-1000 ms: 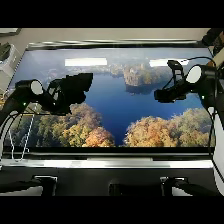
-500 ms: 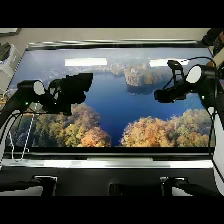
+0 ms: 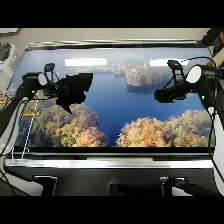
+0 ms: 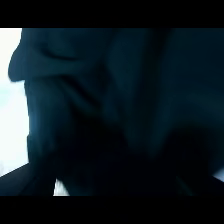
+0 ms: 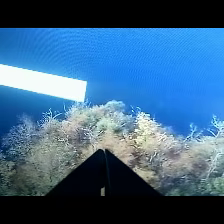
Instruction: Fold the clothes and pants, and hang the long-sleeved shirts on hangers.
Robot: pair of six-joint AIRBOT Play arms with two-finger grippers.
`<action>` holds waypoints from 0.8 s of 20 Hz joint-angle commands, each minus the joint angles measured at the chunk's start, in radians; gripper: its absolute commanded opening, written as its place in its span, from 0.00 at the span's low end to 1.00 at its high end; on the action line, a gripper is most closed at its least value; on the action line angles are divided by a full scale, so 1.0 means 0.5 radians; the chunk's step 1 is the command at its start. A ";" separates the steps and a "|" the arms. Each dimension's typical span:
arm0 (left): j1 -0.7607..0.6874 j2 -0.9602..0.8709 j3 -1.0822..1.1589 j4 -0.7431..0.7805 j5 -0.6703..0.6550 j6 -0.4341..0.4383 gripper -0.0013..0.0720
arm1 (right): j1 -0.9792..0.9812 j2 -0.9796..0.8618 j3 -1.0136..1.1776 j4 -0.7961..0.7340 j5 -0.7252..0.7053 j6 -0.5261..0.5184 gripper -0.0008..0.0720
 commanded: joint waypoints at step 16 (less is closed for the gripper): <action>-1.453 -0.059 0.290 -1.186 -0.354 0.010 0.03 | -0.002 0.594 0.002 -0.143 0.475 -0.022 0.06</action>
